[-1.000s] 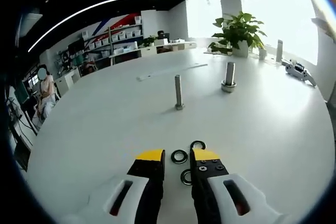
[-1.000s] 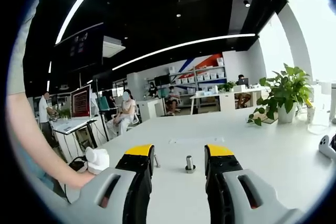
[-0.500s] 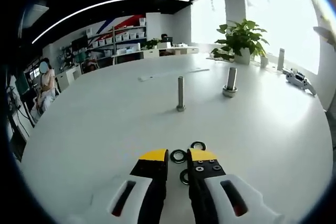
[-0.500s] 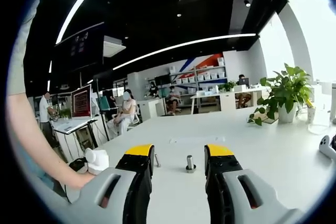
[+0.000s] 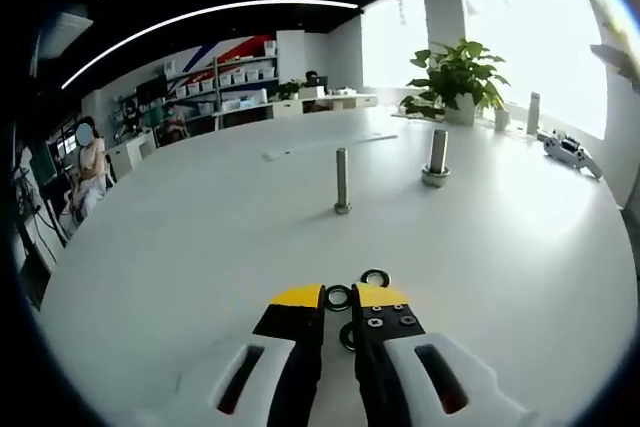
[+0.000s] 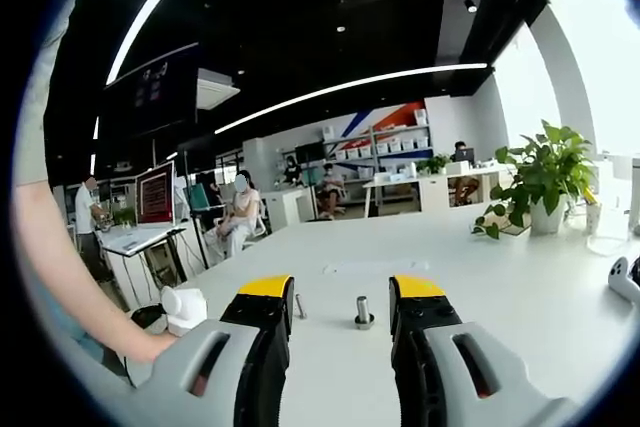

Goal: Place the washer onto the threaded stud by aligning its center hole with the stud, sliding it down to the base, and recovering from edge contact or off-axis alignment until the washer reaches the visible bottom stop.

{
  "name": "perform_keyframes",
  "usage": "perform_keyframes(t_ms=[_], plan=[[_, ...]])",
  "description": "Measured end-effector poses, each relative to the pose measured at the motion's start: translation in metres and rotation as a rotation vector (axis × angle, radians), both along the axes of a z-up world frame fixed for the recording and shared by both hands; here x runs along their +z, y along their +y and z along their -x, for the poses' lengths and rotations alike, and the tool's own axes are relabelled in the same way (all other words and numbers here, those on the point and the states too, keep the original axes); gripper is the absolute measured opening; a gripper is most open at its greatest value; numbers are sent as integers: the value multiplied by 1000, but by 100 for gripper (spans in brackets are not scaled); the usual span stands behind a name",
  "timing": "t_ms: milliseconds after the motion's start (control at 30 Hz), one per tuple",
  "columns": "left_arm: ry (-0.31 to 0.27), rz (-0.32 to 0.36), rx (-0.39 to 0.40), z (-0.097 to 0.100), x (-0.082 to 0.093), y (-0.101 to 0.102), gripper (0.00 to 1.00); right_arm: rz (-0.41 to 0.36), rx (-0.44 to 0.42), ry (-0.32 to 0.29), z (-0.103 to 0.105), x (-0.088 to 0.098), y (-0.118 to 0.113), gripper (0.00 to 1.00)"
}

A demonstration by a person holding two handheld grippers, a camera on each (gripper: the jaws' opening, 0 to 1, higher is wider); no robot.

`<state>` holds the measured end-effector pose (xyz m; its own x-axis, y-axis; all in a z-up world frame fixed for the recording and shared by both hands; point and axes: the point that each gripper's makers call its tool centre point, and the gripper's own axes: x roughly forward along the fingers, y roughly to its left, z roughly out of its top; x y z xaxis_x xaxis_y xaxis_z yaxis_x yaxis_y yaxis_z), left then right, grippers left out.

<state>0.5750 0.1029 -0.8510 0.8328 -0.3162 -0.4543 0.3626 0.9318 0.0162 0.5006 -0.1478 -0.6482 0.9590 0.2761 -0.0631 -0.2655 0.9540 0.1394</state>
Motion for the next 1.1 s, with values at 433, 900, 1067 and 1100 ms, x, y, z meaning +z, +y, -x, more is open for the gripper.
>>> perform_keyframes(t_ms=[433, 900, 1067, 1100], plan=[[11, -23, 17, 0, 0, 2, 8, -2, -3, 2, 1, 2, 0, 40], [-9, -55, -1, -5, 13, 6, 8, 3, 3, 0, 0, 2, 2, 40], [-17, -58, -11, -7, 22, 6, 8, 3, 3, -1, 0, 3, 3, 40], [-19, -58, -12, -8, 23, 6, 8, 3, 3, -1, 0, 3, 3, 40]])
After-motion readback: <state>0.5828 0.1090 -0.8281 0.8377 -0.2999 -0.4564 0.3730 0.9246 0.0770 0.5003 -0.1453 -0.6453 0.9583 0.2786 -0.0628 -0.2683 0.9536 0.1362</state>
